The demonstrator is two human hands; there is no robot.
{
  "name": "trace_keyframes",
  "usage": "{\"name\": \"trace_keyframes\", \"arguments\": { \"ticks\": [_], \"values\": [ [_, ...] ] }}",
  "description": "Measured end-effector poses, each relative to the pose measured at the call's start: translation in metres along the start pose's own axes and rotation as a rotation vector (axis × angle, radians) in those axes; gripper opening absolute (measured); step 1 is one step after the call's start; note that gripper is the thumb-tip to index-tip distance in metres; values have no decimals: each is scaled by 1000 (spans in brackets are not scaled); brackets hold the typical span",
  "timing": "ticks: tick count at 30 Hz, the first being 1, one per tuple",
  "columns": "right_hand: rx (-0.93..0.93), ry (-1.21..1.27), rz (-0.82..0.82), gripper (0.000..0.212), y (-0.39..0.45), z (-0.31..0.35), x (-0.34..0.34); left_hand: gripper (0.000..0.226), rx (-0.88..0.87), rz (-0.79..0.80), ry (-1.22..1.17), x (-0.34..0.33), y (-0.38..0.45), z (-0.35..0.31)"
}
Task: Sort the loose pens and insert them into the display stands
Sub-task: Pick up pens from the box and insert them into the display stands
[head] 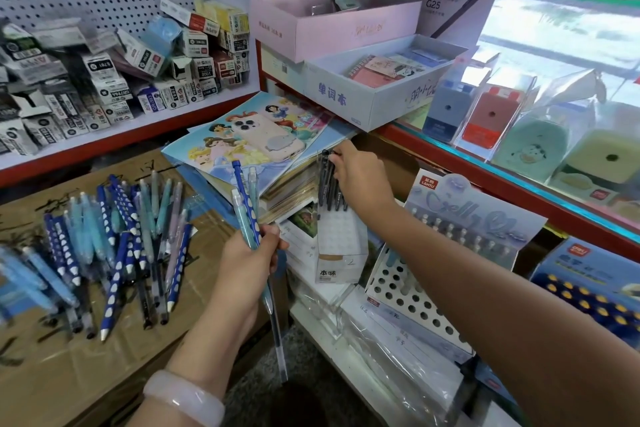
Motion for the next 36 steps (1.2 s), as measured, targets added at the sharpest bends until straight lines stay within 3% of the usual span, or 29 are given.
{"name": "trace_keyframes", "arguments": {
  "ticks": [16, 22, 29, 33, 34, 36],
  "values": [
    [-25, -126, 19, 17, 1, 0, -1, 13, 13, 10, 3, 2, -4, -3],
    [-50, -121, 97, 25, -2, -9, -15, 11, 10, 12, 11, 2, -4, -3],
    [-150, -41, 97, 29, 0, -9, -17, 15, 53, 15, -94, 3, -4, -3],
    [-156, 113, -13, 23, -16, 2, -2, 16, 72, 3, -204, 5, -1, -5],
    [-157, 211, 63, 22, -24, 8, -1, 16, 70, -1, -213, 5, 0, -6],
    [-203, 468, 399, 18, -45, 22, -9, 15, 67, -10, -228, 3, -1, -8]
  ]
}}
Point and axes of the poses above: each hand's wrist, its own y-axis towards the middle knuckle, its own x-axis out of the back of the hand, z = x × y, the point moved 2 cm from there along y, towards the middle knuckle, and after that the axes turned 13 degrees about y, right-handed, at the moved point
